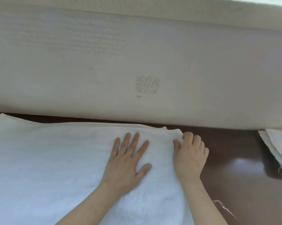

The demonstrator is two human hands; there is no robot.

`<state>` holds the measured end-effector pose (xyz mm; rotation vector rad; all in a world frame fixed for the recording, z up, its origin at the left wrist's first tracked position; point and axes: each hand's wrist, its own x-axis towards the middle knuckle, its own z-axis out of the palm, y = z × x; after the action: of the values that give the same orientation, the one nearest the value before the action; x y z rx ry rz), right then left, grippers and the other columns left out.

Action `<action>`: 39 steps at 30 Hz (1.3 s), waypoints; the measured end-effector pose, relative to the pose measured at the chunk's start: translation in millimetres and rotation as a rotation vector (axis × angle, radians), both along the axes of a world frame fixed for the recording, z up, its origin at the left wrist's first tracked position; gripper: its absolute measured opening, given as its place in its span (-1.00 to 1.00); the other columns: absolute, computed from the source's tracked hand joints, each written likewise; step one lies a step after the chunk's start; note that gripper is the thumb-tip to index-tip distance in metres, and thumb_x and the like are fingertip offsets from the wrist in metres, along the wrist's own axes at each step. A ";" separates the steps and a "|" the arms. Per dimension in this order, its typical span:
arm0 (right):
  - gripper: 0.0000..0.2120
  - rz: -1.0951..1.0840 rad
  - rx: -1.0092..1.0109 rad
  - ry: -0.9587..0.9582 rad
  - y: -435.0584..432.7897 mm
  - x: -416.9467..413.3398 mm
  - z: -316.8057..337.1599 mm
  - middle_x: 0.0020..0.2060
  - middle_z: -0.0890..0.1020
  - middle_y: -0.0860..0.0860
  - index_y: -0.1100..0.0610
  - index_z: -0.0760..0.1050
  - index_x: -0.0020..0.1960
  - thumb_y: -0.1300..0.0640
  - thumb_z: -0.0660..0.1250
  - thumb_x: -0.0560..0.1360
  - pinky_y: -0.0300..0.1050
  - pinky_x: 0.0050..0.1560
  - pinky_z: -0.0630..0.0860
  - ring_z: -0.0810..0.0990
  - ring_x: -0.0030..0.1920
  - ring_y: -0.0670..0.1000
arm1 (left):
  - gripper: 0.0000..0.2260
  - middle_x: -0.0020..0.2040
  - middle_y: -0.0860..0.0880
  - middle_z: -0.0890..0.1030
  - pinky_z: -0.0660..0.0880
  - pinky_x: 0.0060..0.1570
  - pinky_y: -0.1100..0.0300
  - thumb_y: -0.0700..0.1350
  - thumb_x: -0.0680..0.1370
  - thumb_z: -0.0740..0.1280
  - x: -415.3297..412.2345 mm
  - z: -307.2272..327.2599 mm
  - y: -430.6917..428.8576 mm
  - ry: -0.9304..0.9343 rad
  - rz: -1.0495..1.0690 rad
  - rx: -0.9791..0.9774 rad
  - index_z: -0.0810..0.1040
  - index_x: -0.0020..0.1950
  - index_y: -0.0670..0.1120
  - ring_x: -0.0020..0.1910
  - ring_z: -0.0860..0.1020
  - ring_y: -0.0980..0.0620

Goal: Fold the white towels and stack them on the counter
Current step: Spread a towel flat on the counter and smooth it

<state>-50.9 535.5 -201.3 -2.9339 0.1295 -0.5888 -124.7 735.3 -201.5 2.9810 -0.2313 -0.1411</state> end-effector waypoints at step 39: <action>-0.44 0.352 0.150 0.393 13.9 -16.9 8.9 0.59 0.11 0.00 -0.11 0.12 0.58 -0.22 -0.17 0.62 0.08 0.54 -0.13 0.03 0.58 0.07 | -0.30 0.61 0.08 -0.22 -0.38 0.48 -0.17 0.44 0.50 -0.39 19.1 12.3 11.0 0.025 0.087 -0.022 -0.15 0.60 0.24 0.59 -0.29 -0.02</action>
<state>-67.8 549.5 -192.4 -2.7887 -0.2831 0.0474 -105.5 746.3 -189.2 2.9593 -0.0986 -0.1645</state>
